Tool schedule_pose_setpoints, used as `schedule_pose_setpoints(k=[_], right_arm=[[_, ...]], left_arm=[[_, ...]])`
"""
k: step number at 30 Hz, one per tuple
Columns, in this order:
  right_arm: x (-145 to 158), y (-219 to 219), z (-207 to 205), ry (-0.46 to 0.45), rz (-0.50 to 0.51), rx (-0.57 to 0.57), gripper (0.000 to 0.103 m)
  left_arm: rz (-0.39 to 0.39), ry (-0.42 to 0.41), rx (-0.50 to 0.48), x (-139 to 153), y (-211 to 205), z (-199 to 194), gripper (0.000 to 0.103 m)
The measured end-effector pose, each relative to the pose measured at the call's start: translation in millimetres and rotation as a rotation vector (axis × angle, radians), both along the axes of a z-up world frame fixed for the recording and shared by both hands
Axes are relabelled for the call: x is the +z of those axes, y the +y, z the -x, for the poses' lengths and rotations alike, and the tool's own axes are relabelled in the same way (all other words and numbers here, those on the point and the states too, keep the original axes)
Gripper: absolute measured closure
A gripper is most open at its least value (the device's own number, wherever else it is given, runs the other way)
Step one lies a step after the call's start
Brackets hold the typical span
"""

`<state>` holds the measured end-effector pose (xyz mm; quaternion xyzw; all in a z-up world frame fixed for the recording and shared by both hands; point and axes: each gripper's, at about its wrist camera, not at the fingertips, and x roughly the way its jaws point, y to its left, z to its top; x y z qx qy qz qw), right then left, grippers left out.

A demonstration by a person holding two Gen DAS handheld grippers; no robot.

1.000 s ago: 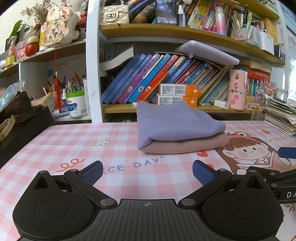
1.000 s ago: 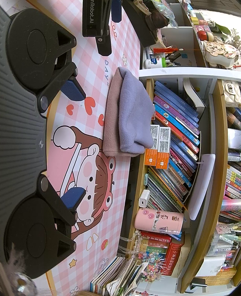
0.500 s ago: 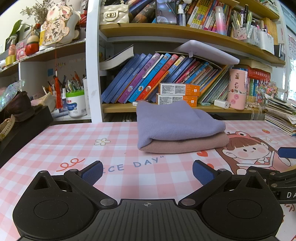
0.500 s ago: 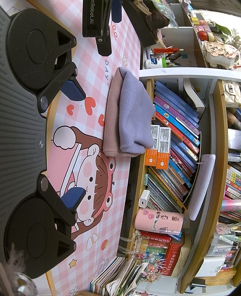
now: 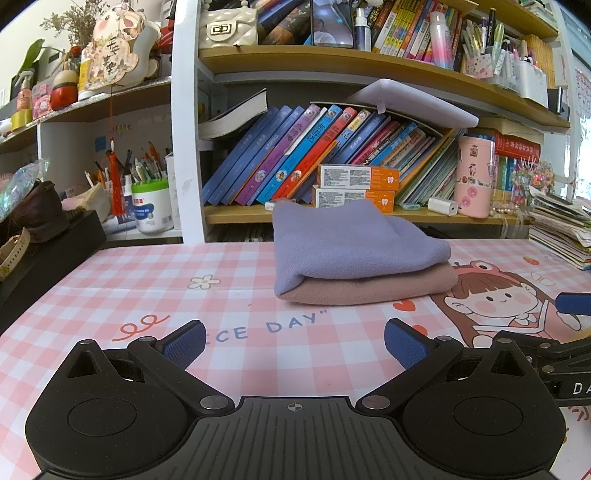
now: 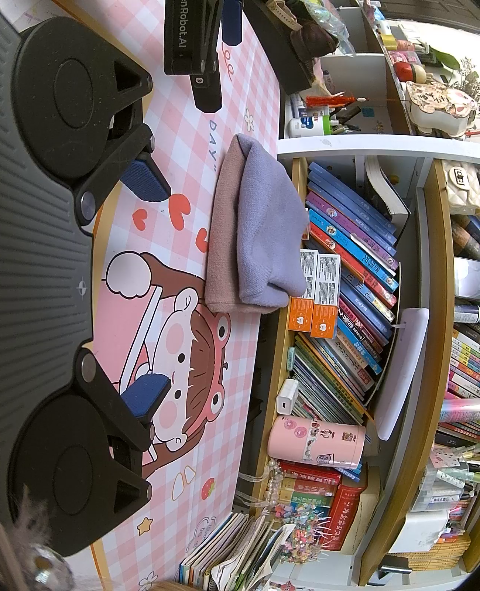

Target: Fold clothes

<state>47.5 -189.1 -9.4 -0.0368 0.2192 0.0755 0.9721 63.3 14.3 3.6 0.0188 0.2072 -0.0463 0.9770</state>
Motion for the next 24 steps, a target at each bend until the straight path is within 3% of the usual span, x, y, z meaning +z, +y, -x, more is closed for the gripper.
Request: schedule_pose_setpoints(k=[24], right_arm=[[0.0, -0.3, -0.8, 0.001, -0.002, 0.004, 0.002]], left_arm=[[-0.001, 0.009, 0.003, -1.1, 0.6, -1.2, 0.000]])
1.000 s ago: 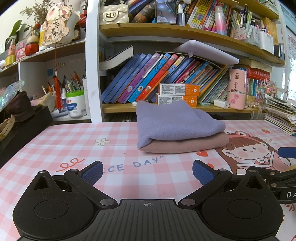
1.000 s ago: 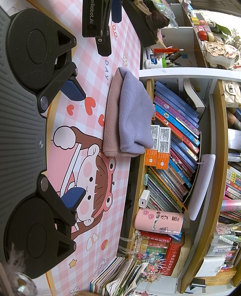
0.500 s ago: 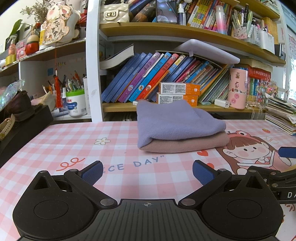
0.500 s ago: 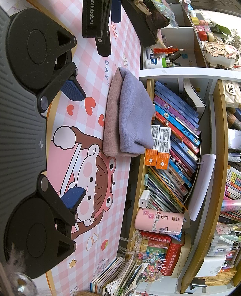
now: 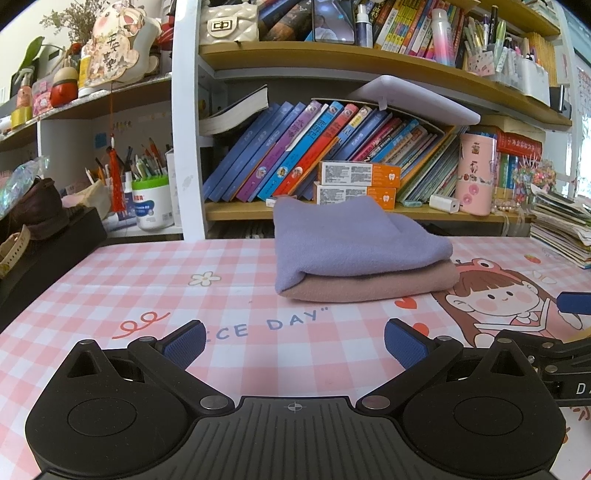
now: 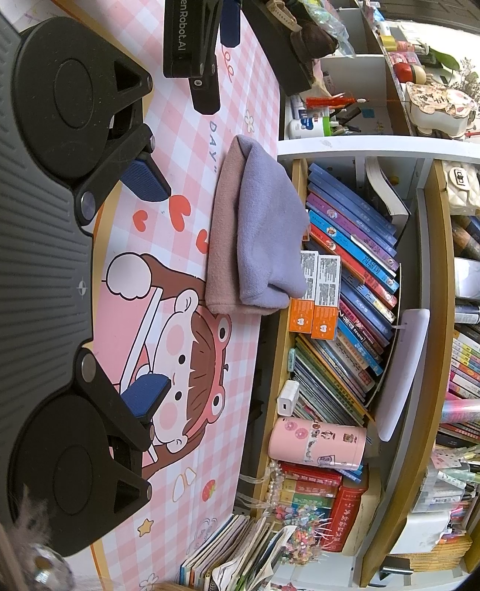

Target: Fold clothes

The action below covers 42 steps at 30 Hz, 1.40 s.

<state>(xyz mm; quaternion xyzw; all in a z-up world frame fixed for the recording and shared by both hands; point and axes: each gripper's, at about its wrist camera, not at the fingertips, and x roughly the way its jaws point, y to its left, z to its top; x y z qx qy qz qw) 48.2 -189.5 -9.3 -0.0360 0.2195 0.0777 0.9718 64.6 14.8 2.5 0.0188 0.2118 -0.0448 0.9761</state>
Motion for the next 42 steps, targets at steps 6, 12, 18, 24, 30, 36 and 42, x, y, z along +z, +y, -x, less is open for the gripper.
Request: schedule_pose_setpoints(k=[6, 12, 18, 24, 30, 36, 42], right_arm=[[-0.4, 0.2, -0.1, 0.000, 0.001, 0.000, 0.002], [-0.4, 0.3, 0.4, 0.000, 0.002, 0.001, 0.002], [-0.5, 0.0, 0.6, -0.001, 0.001, 0.000, 0.002], [-0.2, -0.2, 0.8, -0.002, -0.001, -0.001, 0.002], [-0.1, -0.3, 0.7, -0.002, -0.002, -0.002, 0.002], [0.6, -2.2, 0.8, -0.007, -0.010, -0.011, 0.002], [0.6, -3.2, 1.1, -0.008, -0.012, -0.013, 0.002]], left_arm=[[-0.004, -0.002, -0.002, 0.1, -0.8, 0.0, 0.000], [-0.007, -0.004, -0.004, 0.1, -0.7, -0.2, 0.000], [-0.008, -0.003, -0.005, -0.1, -1.6, -0.1, 0.000], [-0.010, -0.005, -0.009, 0.1, -1.2, -0.1, 0.000], [-0.012, -0.005, -0.010, 0.1, -1.7, 0.4, 0.000], [-0.018, -0.005, -0.012, 0.0, -2.9, 0.3, 0.000], [-0.021, -0.003, -0.013, -0.2, -3.7, 0.3, 0.000]])
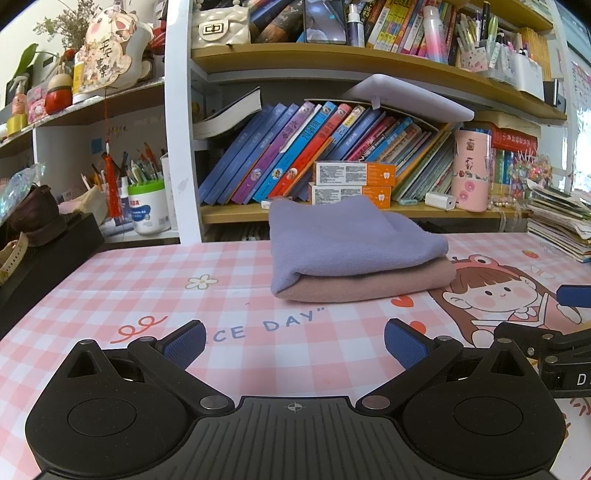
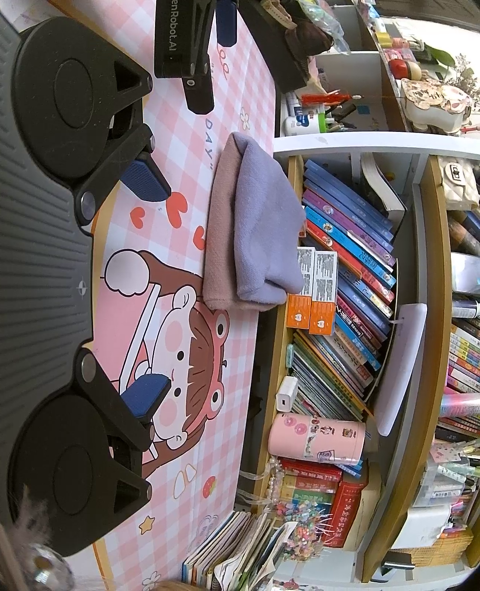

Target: Fold clothes

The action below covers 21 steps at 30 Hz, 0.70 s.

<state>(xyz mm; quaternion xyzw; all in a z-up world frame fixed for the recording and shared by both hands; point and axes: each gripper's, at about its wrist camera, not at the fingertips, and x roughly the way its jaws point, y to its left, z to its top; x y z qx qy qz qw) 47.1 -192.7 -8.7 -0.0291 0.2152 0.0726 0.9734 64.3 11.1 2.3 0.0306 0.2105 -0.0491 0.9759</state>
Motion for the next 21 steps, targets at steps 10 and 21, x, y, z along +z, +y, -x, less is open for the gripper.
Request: schedule_pose_setpoints(k=[10, 21], right_arm=[[0.1, -1.0, 0.7, -0.006, -0.003, -0.008, 0.002], [0.0, -1.3, 0.6, -0.005, -0.004, -0.007, 0.002]], left_arm=[[-0.001, -0.001, -0.001, 0.2, 0.4, -0.1, 0.000], [-0.002, -0.004, -0.002, 0.3, 0.2, -0.4, 0.000]])
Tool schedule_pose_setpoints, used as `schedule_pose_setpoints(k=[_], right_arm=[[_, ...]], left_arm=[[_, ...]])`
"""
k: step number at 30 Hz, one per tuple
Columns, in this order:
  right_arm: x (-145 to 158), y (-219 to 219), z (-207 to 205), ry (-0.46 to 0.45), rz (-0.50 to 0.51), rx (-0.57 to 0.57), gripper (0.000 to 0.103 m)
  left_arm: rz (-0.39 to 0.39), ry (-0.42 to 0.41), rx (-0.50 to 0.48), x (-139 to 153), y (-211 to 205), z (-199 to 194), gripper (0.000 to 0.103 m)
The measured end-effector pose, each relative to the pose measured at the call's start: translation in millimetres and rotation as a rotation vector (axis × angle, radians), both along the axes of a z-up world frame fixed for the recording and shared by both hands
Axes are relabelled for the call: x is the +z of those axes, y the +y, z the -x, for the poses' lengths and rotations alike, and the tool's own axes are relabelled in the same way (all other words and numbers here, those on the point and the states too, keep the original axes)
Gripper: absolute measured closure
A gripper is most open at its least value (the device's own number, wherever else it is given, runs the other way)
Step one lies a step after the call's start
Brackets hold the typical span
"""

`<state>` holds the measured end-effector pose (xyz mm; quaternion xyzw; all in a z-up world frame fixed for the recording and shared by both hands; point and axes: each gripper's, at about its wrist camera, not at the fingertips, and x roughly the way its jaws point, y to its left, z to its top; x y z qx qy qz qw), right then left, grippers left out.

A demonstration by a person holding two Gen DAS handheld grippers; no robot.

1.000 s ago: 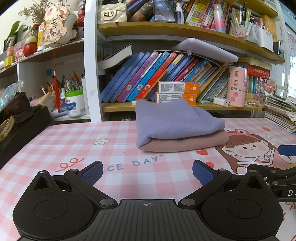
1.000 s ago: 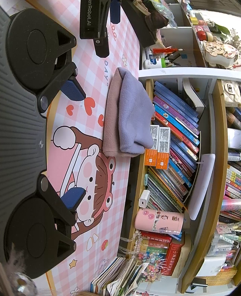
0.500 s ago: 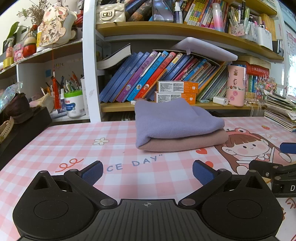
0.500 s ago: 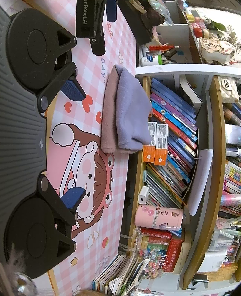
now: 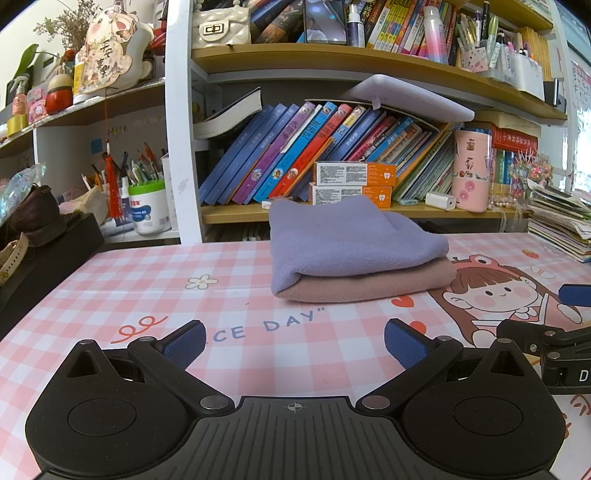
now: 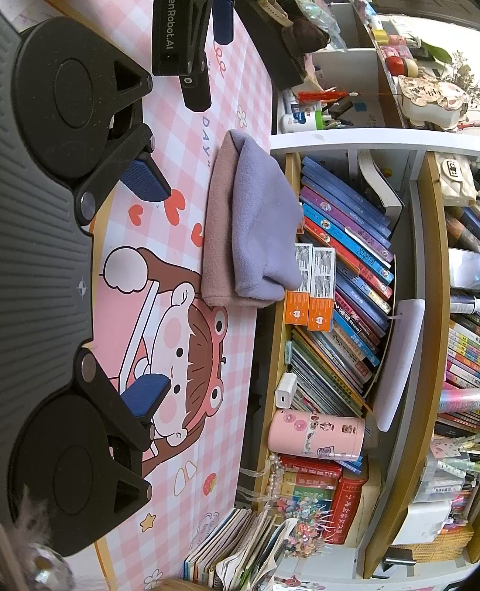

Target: Fold clothes

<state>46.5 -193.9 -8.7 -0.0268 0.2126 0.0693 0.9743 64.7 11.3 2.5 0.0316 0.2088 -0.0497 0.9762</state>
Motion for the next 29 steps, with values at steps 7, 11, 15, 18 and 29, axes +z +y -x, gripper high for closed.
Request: schedule_pose_setpoints(k=[7, 11, 15, 18, 29], right_arm=[[0.0, 0.4, 0.1, 0.001, 0.001, 0.002, 0.002], [0.1, 0.6, -0.2, 0.002, 0.001, 0.002, 0.002], [-0.1, 1.0, -0.5, 0.005, 0.001, 0.003, 0.002], [-0.2, 1.2, -0.9, 0.007, 0.001, 0.004, 0.002], [-0.9, 1.8, -2.4, 0.016, 0.006, 0.008, 0.002]], left_arm=[[0.002, 0.004, 0.005, -0.1, 0.4, 0.0, 0.000], [0.002, 0.002, 0.002, 0.0, 0.4, 0.5, 0.000], [0.002, -0.006, -0.004, 0.4, 0.0, 1.8, 0.000], [-0.003, -0.012, -0.006, 0.9, -1.4, 2.9, 0.000], [-0.002, -0.005, 0.003, 0.6, -0.6, 1.5, 0.000]])
